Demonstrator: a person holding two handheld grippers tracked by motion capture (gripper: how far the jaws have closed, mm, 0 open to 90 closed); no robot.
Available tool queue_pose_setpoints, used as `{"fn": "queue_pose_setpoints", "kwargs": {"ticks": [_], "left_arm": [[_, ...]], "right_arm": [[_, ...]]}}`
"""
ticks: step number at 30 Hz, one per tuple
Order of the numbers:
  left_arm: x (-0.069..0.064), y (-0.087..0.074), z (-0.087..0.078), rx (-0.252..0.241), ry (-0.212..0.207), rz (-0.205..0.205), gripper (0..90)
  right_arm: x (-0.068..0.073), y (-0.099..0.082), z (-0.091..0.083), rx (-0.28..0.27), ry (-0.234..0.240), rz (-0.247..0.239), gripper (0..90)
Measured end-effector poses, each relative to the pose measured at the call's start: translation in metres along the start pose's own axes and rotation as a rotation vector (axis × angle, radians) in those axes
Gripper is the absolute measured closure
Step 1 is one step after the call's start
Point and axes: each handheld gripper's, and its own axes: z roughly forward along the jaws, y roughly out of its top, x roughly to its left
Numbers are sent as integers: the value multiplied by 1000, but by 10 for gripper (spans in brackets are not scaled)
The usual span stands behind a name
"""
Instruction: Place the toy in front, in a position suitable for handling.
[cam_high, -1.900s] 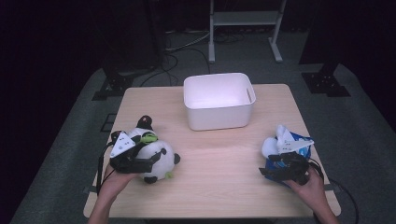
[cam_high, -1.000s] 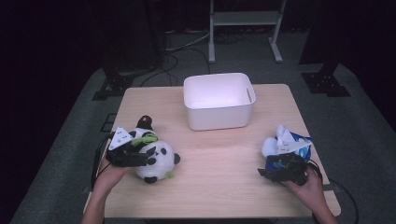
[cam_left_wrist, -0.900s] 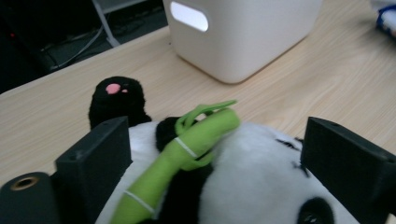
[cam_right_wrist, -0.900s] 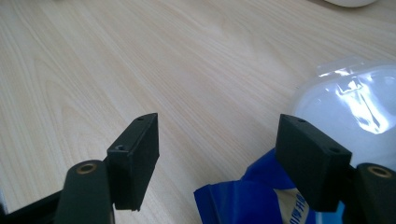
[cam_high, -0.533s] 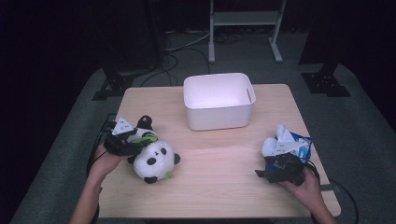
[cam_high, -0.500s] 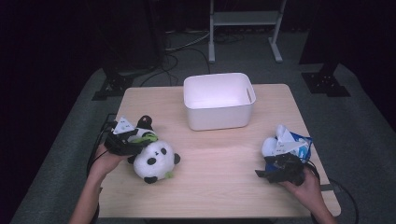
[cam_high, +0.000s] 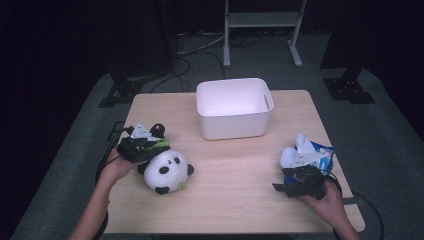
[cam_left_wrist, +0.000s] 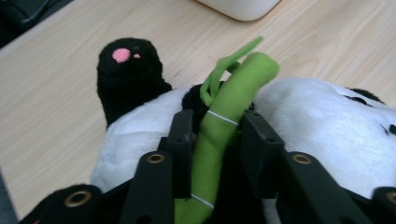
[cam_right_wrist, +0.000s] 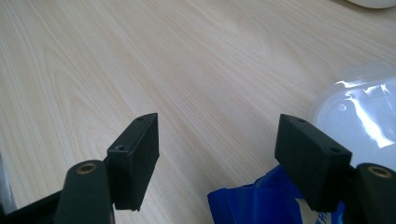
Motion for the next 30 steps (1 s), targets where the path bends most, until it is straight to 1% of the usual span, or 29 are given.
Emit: {"fn": "queue_pose_setpoints", "kwargs": {"ticks": [1, 3, 4, 8, 11, 12, 13, 16, 18, 21, 23, 24, 25, 27, 28, 29, 30], "left_arm": [[-1, 2, -1, 1, 2, 5, 706], [-1, 4, -3, 2, -1, 2, 729], [-2, 6, -5, 1, -9, -14, 734], [-3, 8, -8, 7, -6, -24, 741], [-5, 10, -11, -5, -11, -36, 743], [-6, 11, -12, -9, -12, -39, 743], [-8, 13, -14, -12, -13, -34, 743], [-17, 21, -16, -29, -30, -33, 745], [-24, 28, -17, -45, -44, -32, 745], [-38, 39, -17, -75, -65, -12, 744], [-51, 47, -15, -97, -85, -1, 744], [-60, 53, -12, -113, -102, -4, 745], [-60, 53, -12, -113, -102, -4, 745], [-72, 61, -7, -130, -142, -13, 745], [-84, 67, -1, -144, -168, -25, 745], [-84, 67, -1, -144, -168, -25, 745], [-98, 75, 5, -145, -203, -25, 744]], "right_arm": [[0, 0, 0, -2, 0, 1, 293], [1, 0, 0, -4, 0, 1, 292], [1, 0, -1, -9, -1, -2, 293], [1, 1, -1, -10, -3, -1, 293], [1, 1, -2, -15, -4, 1, 293], [0, 1, -2, -18, -4, 3, 293], [0, 1, -2, -18, -4, 3, 293], [0, 1, -2, -19, -5, 0, 293], [0, 2, -2, -20, -5, -2, 293], [0, 2, -2, -24, -8, 1, 293], [0, 2, -2, -27, -7, 3, 293], [0, 2, -3, -28, -9, 6, 293], [0, 2, -3, -28, -9, 6, 293], [-1, 1, -3, -30, -10, 4, 293], [-1, 1, -4, -32, -11, 6, 293], [-2, 1, -5, -34, -12, 8, 293], [-2, 1, -5, -37, -15, 9, 293]]}}
